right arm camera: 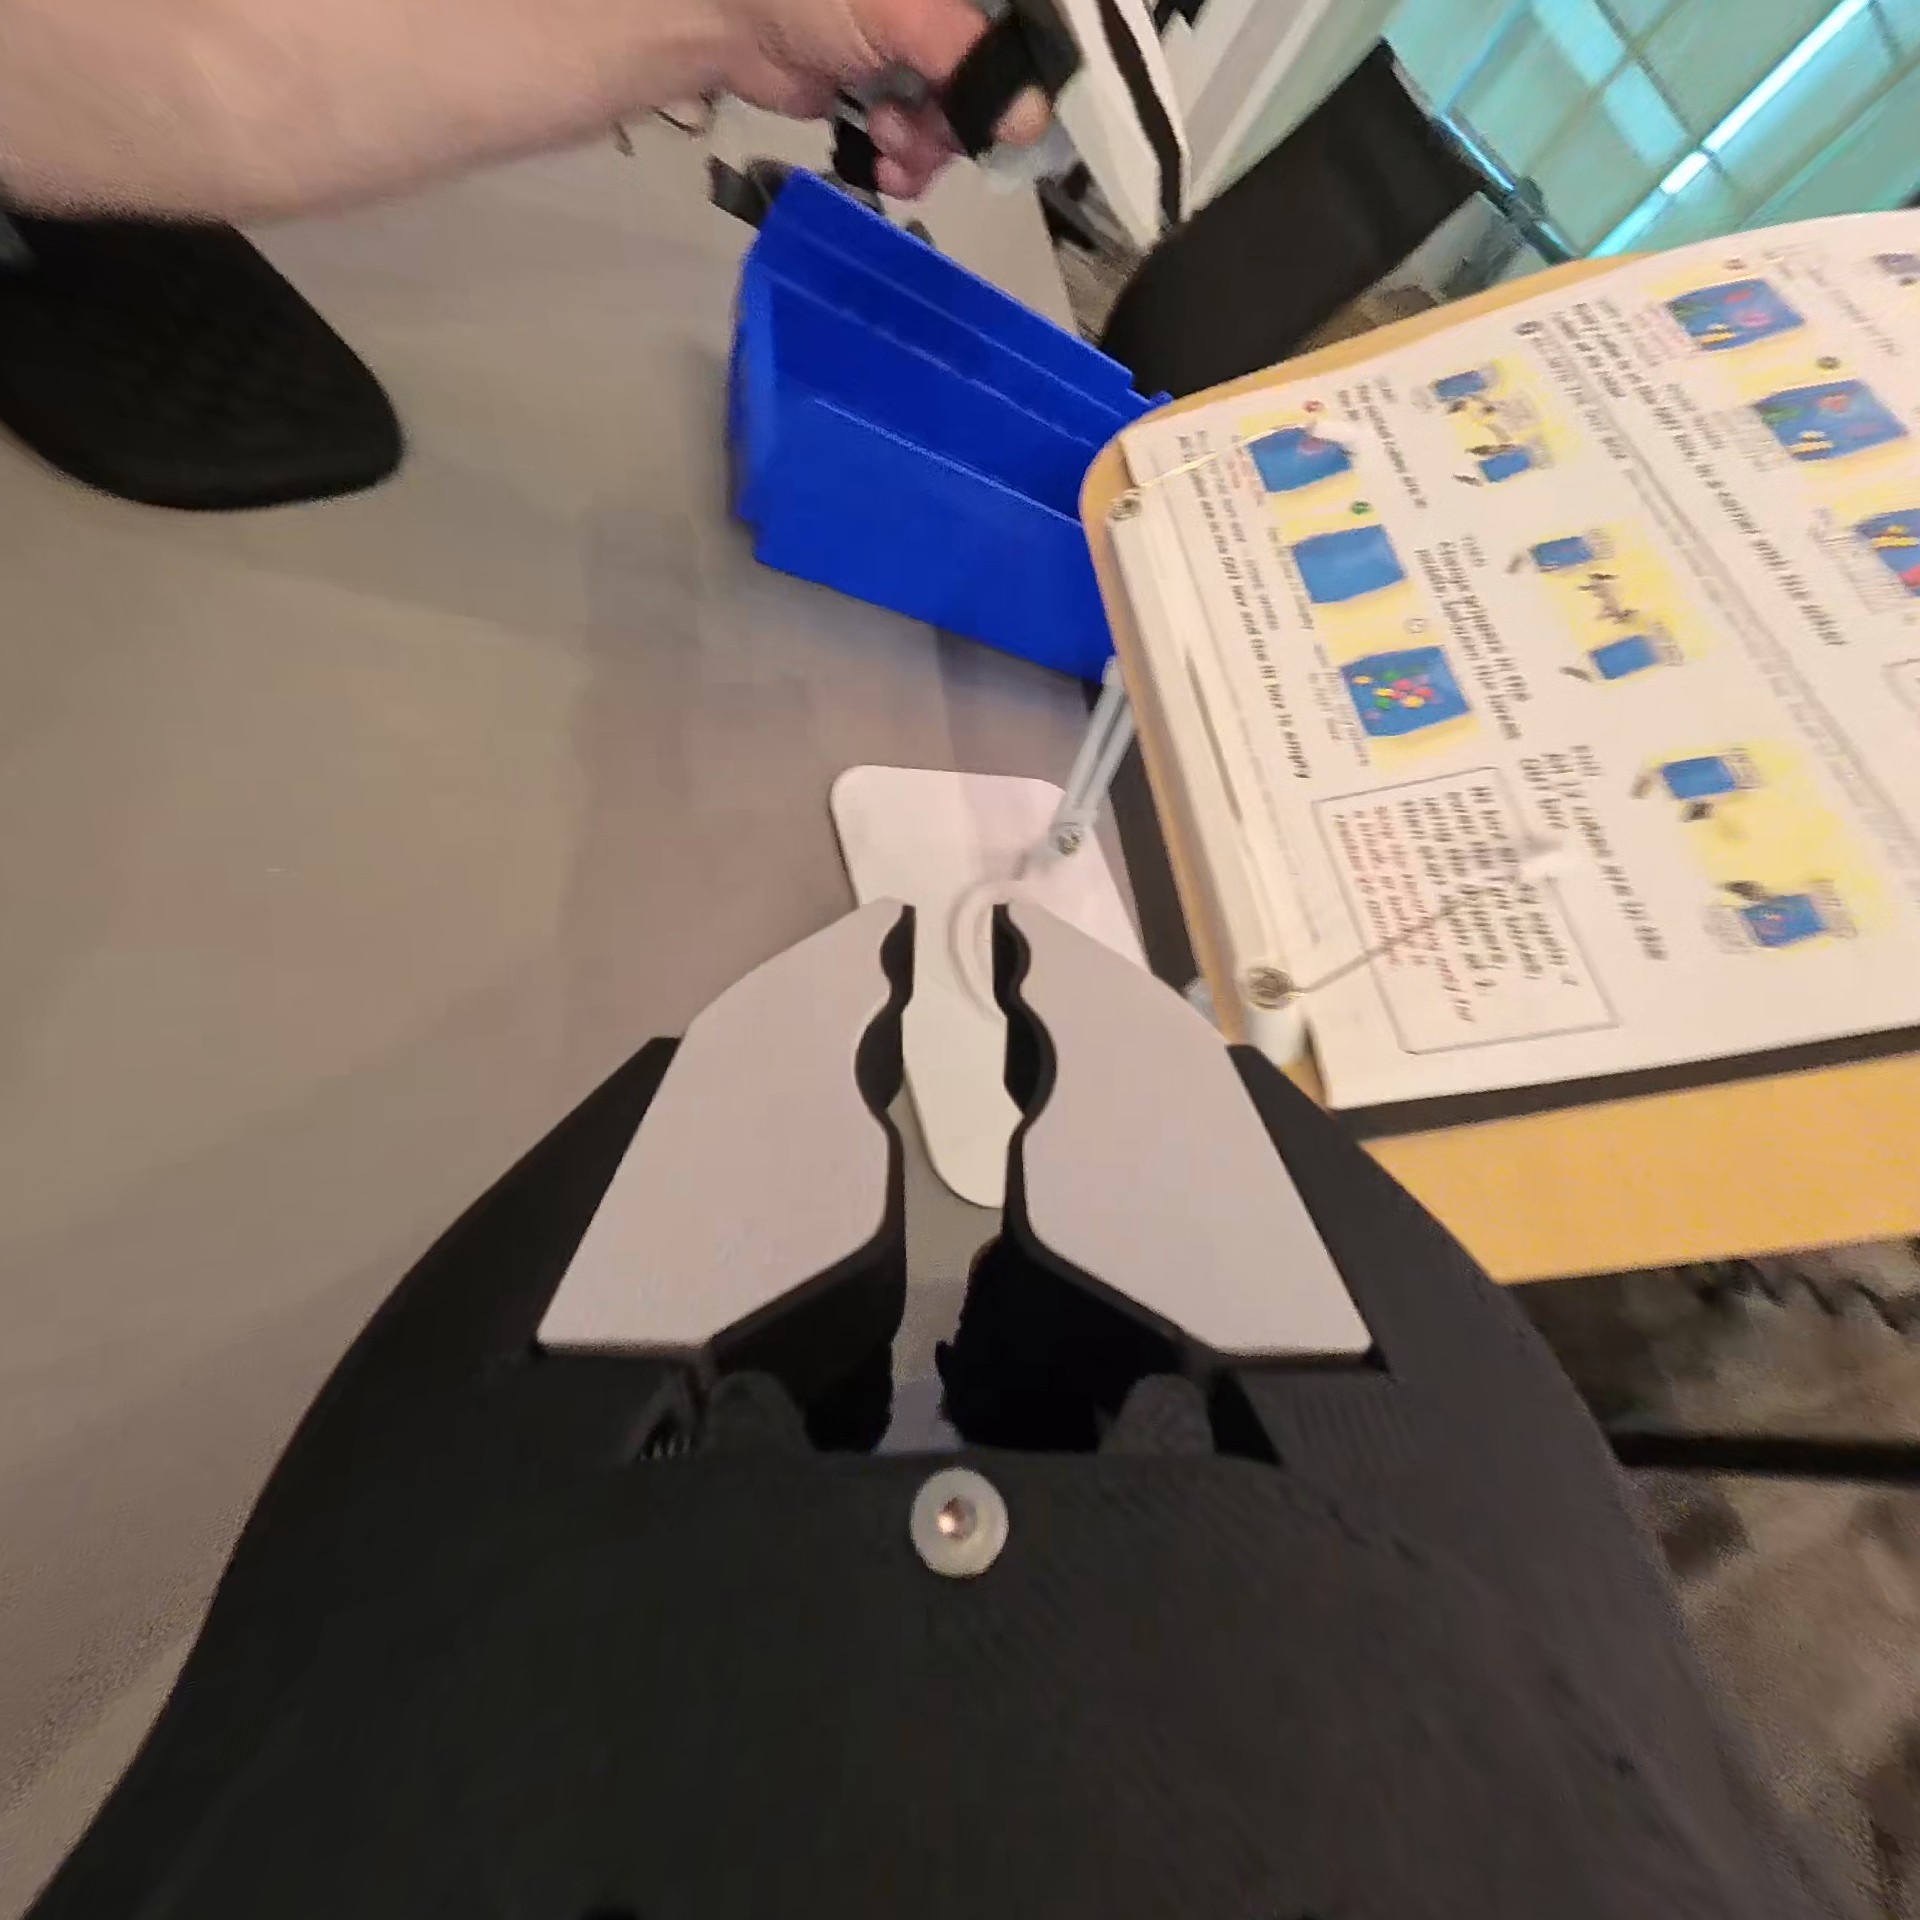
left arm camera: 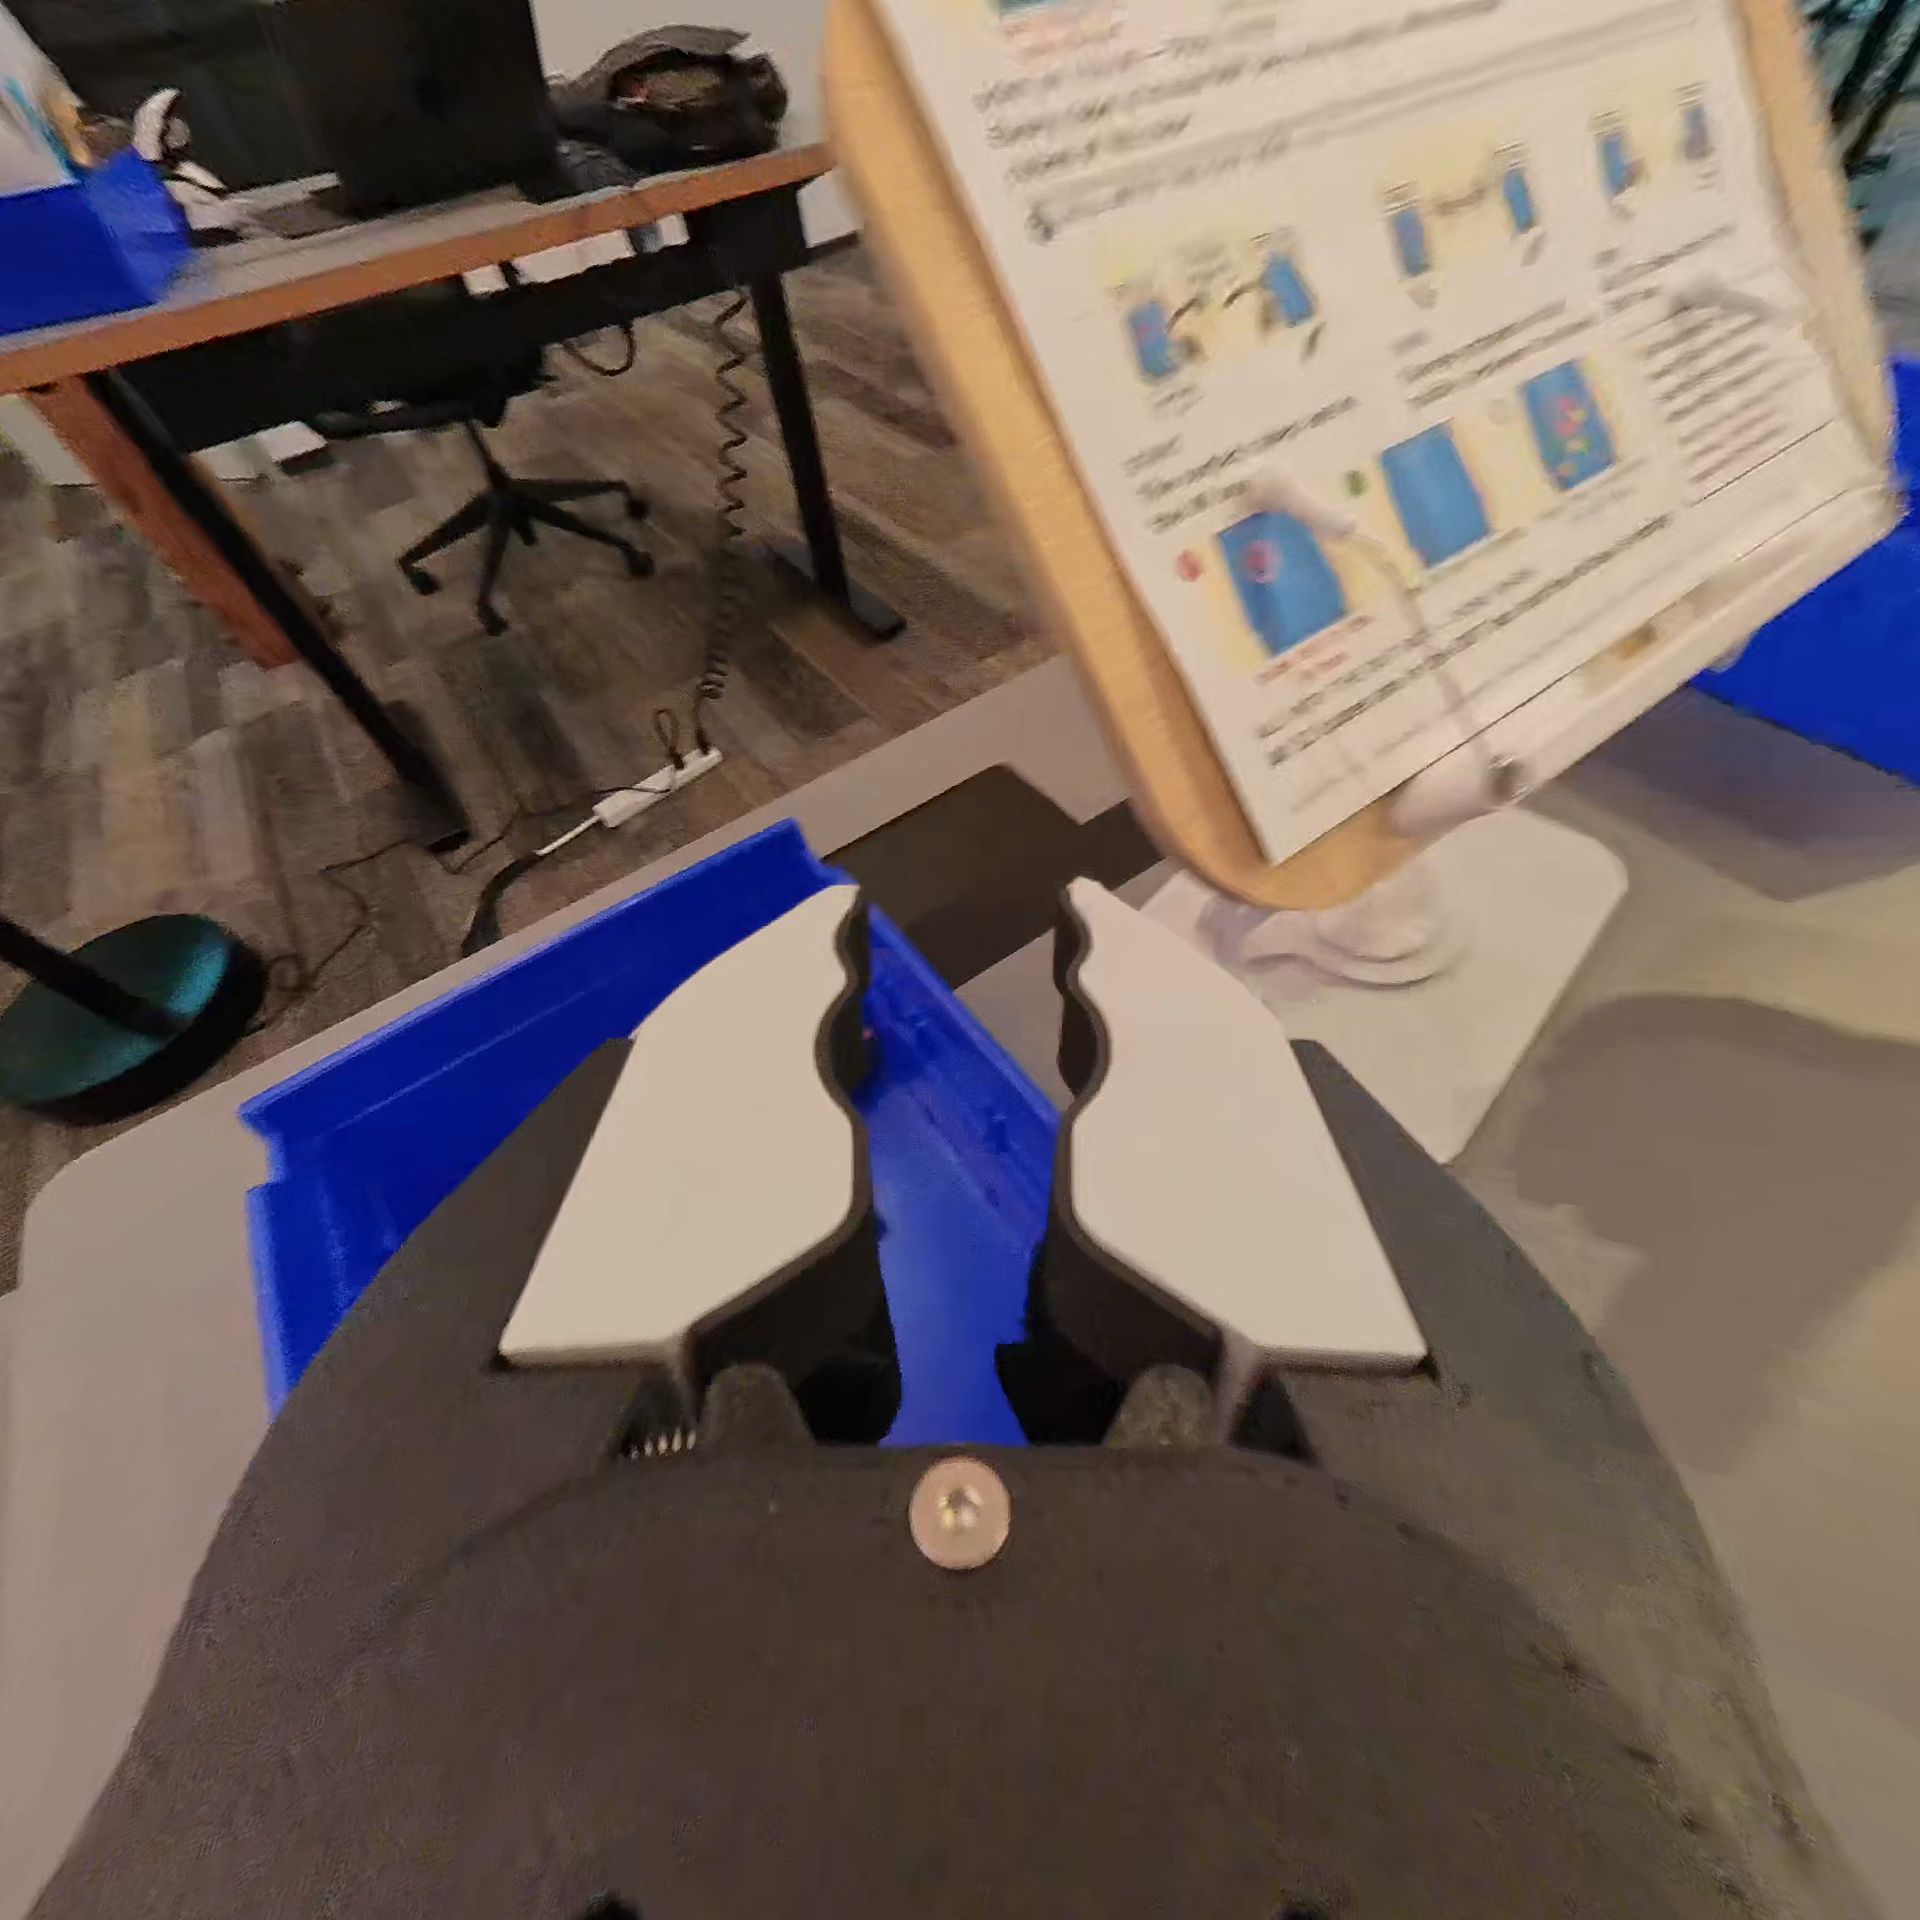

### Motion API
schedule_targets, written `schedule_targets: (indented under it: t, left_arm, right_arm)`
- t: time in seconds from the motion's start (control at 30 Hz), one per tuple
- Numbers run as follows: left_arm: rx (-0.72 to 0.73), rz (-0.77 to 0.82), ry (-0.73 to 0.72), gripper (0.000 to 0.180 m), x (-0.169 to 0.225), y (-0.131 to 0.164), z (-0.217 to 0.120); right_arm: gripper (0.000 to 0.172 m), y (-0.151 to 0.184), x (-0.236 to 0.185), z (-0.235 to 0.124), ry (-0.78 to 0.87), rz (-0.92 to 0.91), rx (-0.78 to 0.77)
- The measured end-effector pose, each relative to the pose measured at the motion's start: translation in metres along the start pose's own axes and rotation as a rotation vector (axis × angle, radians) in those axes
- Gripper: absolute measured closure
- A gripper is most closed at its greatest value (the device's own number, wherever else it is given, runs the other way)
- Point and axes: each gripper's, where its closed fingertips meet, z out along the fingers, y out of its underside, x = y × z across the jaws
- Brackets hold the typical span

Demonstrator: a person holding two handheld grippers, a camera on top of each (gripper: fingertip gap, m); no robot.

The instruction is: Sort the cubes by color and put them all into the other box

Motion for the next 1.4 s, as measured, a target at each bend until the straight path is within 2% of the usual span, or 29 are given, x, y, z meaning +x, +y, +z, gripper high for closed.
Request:
schedule_targets:
  t: [0.03, 0.17, 0.23, 0.33, 0.43, 0.57, 0.77, 0.9, 1.0, 1.1, 1.2, 1.27, 1.4]
  left_arm:
    - [-0.016, 0.015, -0.033, 0.151, -0.008, 0.008, 0.001]
    - [-0.183, 0.04, -0.148, 0.146, -0.038, 0.056, 0.009]
    - [-0.261, 0.022, -0.195, 0.145, -0.05, 0.073, 0.012]
    - [-0.415, 0.017, -0.202, 0.142, -0.056, 0.11, 0.015]
    - [-0.538, -0.019, -0.21, 0.134, -0.062, 0.141, 0.014]
    - [-0.669, -0.046, -0.165, 0.135, -0.056, 0.169, 0.013]
    - [-0.831, -0.102, -0.16, 0.14, -0.055, 0.206, 0.015]
    - [-0.884, -0.129, -0.142, 0.157, -0.051, 0.22, 0.021]
    - [-0.85, -0.145, -0.128, 0.158, -0.049, 0.216, 0.023]
    - [-0.739, -0.173, -0.081, 0.157, -0.042, 0.187, 0.019]
    - [-0.576, -0.181, -0.021, 0.158, -0.029, 0.134, 0.003]
    - [-0.434, -0.16, 0.055, 0.158, -0.007, 0.087, -0.007]
    - [-0.212, -0.048, 0.268, 0.158, 0.068, 0.002, -0.025]
  right_arm:
    - [0.158, 0.003, -0.005, 0.003, -0.029, 0.015, 0.022]
    - [0.158, 0.019, -0.022, 0.011, -0.103, 0.075, 0.066]
    - [0.159, 0.022, -0.015, 0.013, -0.072, 0.107, 0.071]
    - [0.16, 0.011, -0.02, 0.016, -0.106, 0.202, 0.188]
    - [0.157, 0.014, -0.029, 0.023, -0.131, 0.237, 0.192]
    - [0.158, 0.006, -0.039, 0.025, -0.17, 0.31, 0.279]
    - [0.157, 0.015, -0.048, 0.04, -0.201, 0.323, 0.249]
    - [0.157, 0.016, -0.051, 0.046, -0.21, 0.327, 0.245]
    - [0.157, 0.016, -0.048, 0.048, -0.171, 0.297, 0.232]
    - [0.15, 0.005, -0.04, 0.044, -0.105, 0.22, 0.204]
    - [0.14, -0.016, -0.026, 0.036, -0.068, 0.093, 0.168]
    - [0.138, -0.036, -0.012, 0.03, -0.039, 0.018, 0.183]
    - [0.134, -0.064, 0.022, 0.023, 0.11, -0.038, 0.244]
